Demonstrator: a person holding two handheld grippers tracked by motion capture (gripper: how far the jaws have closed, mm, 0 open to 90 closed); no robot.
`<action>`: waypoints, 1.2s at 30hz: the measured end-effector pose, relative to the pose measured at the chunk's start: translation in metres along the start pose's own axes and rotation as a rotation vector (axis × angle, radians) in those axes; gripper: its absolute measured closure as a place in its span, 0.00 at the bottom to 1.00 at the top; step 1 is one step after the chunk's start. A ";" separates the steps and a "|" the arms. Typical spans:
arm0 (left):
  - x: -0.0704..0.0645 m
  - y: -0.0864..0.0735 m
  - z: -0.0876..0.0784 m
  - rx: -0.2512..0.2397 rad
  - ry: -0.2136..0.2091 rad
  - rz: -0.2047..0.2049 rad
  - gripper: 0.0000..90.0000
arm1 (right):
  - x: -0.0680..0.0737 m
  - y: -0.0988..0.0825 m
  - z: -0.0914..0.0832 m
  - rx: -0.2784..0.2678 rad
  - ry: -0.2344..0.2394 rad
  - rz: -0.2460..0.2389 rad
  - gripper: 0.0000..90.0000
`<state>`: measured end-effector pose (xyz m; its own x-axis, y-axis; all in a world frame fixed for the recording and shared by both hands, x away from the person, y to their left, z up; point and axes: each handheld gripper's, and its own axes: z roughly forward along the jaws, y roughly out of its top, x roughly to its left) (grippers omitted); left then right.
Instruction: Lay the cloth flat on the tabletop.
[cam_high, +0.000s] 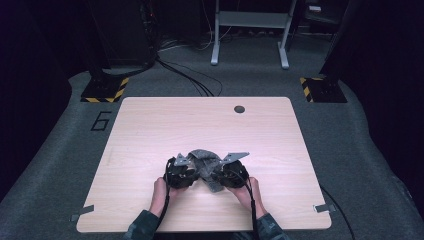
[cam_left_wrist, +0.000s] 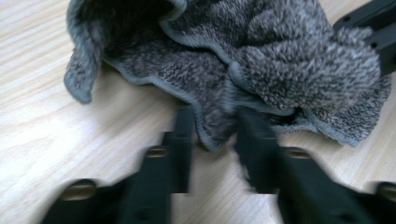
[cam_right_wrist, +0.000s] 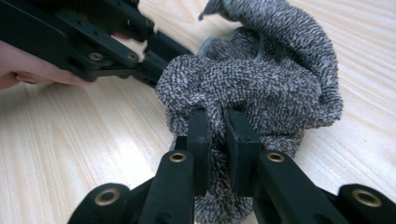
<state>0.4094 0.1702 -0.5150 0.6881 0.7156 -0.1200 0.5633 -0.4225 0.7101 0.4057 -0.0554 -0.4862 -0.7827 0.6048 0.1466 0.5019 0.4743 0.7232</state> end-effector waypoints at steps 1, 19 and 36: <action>-0.003 0.001 0.000 -0.005 0.017 0.015 0.97 | 0.000 0.001 -0.005 -0.017 -0.012 -0.011 0.91; -0.004 -0.024 -0.040 -0.037 -0.054 -0.008 0.91 | -0.034 -0.035 -0.041 0.031 -0.142 0.089 0.78; 0.005 -0.012 -0.016 0.050 -0.097 -0.109 0.84 | 0.000 0.007 -0.006 0.128 -0.138 -0.078 0.82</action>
<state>0.3987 0.1876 -0.5126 0.6613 0.7025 -0.2629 0.6573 -0.3739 0.6544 0.4075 -0.0556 -0.4770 -0.7678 0.6407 -0.0070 0.4911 0.5955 0.6358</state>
